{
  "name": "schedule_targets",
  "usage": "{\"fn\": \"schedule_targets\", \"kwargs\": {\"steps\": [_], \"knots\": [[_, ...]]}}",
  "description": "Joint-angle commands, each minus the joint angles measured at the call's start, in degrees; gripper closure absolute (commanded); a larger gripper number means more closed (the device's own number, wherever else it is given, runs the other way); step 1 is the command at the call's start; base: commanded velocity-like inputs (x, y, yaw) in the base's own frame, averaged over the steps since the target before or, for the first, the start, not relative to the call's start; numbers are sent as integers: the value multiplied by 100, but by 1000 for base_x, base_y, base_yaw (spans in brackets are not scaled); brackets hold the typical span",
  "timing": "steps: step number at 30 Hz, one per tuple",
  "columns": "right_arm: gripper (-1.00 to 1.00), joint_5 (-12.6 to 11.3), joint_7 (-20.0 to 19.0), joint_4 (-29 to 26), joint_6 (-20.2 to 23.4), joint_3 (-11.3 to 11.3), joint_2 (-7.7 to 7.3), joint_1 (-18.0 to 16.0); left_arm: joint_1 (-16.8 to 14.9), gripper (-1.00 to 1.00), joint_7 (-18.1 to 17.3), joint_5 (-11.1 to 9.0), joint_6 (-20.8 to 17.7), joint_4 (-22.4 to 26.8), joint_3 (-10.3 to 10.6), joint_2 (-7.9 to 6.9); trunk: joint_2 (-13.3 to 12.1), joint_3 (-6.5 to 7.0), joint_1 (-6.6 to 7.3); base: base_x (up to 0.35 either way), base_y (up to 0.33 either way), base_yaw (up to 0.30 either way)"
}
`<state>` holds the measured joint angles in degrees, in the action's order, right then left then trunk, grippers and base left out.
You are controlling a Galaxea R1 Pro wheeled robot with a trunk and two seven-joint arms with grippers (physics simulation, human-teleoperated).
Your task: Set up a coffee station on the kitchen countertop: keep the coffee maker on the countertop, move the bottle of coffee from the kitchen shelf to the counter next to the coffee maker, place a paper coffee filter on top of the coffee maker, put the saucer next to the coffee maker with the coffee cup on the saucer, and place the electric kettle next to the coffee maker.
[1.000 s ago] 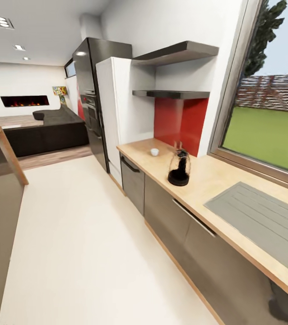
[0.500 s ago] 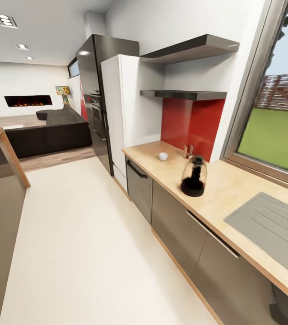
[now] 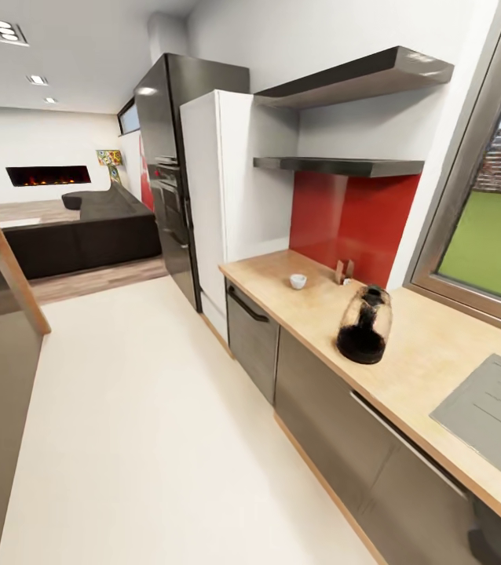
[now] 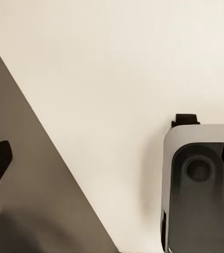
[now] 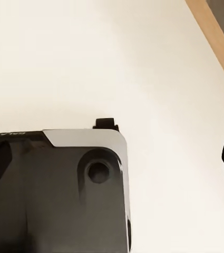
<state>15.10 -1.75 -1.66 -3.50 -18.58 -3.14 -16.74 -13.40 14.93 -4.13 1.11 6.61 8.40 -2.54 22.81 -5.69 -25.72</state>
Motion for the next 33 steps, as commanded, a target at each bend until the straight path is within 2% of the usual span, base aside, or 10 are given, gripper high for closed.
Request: {"fn": "schedule_targets", "kwargs": {"steps": [1,25,33], "knots": [[-100,45,-18,5,-20,-49,-2,-5,-4,-100,18,-44,12,-2,47,-1,11,-12,-6,313,172,0],[-100,46,-8,2,-20,-49,-19,-5,-4,-100,18,-44,12,-8,47,17,11,-12,-6,310,196,0],[-100,46,-9,-1,-20,-49,-34,-5,-4,-100,18,-44,12,-6,47,17,11,-12,-6,302,214,-168]]}}
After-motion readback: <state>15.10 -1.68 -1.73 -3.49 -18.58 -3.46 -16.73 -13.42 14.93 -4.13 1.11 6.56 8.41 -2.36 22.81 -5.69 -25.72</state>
